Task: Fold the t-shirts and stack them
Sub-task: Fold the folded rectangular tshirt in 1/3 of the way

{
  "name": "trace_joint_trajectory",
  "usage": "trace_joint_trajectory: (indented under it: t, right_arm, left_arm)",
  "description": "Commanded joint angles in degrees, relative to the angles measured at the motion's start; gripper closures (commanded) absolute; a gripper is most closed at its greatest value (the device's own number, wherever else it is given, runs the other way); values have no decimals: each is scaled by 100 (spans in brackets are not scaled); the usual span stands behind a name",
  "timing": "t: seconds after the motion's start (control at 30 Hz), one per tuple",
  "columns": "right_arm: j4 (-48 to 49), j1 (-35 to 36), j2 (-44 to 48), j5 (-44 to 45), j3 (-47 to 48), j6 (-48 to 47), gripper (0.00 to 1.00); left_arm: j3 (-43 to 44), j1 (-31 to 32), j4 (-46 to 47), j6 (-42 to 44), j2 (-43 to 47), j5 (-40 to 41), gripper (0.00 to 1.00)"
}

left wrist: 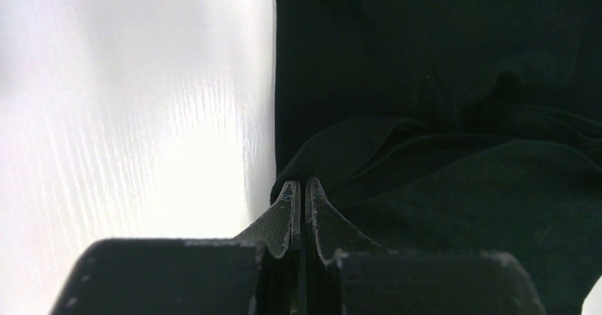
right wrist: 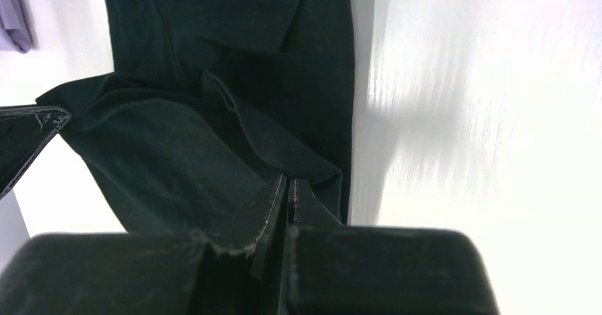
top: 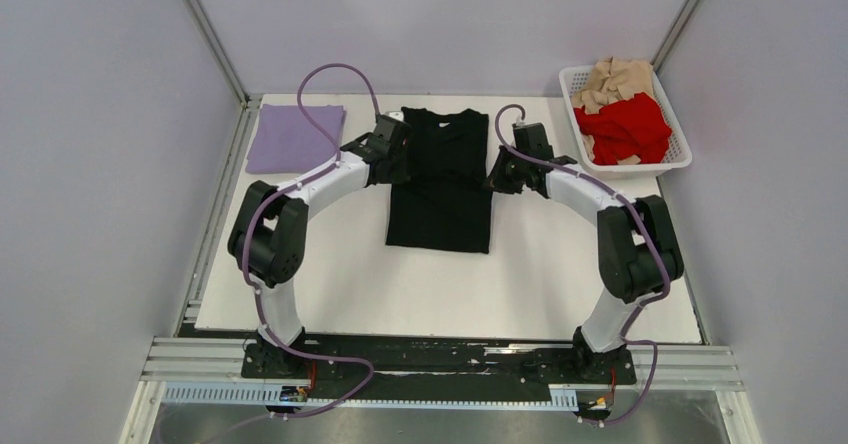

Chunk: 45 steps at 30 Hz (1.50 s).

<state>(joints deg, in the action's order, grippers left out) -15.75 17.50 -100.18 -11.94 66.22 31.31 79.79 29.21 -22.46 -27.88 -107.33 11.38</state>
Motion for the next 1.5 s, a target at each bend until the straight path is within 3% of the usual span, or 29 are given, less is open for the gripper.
trace_joint_trajectory:
  t: [0.0, 0.13, 0.2, 0.23, 0.27, 0.3, 0.37, 0.47, 0.67, 0.8, 0.9, 1.1, 1.47]
  right_arm:
    - [509, -108, -361, -107, 431, -237, 97]
    - [683, -201, -662, -151, 613, -351, 89]
    - [744, -230, -739, -165, 705, -427, 78]
    - [748, -242, -743, -174, 737, -453, 61]
    - [749, -252, -703, -195, 734, -499, 43]
    - [753, -241, -615, -209, 693, -510, 32]
    - [786, -242, -353, -255, 467, -496, 16]
    - [808, -224, 236, -393, -119, -393, 3]
    - [896, 70, 1441, -704, -1424, -300, 0]
    - [1384, 384, 1589, -1543, -1567, -284, 0]
    - [1858, 744, 1207, -1975, -1292, -319, 0]
    - [2031, 1238, -275, -2369, 122, -273, 0]
    - [2168, 1209, -2558, -2452, 2441, -88, 0]
  left_arm:
    - [347, -174, 275, 65, -233, -182, 96]
    - [522, -313, 388, 17, -445, -393, 82]
    - [636, -379, 418, 8, -482, -479, 53]
    - [679, -411, 431, 5, -465, -553, 22]
    - [692, -423, 441, 3, -396, -591, 11]
    - [675, -438, 447, 11, -334, -656, 3]
    - [532, -446, 460, 14, -99, -765, 1]
    - [40, -443, 449, -84, 496, -891, 0]
    - [-1931, -434, 612, -602, 1907, -1489, 0]
    - [-3085, -406, 879, -1008, 2827, -1818, 0]
    - [-3569, -400, 777, -1191, 3292, -1807, 0]
    - [-4205, -399, 354, -1369, 4155, -1432, 0]
    - [-4456, -399, 272, -1443, 4304, -1343, 0]
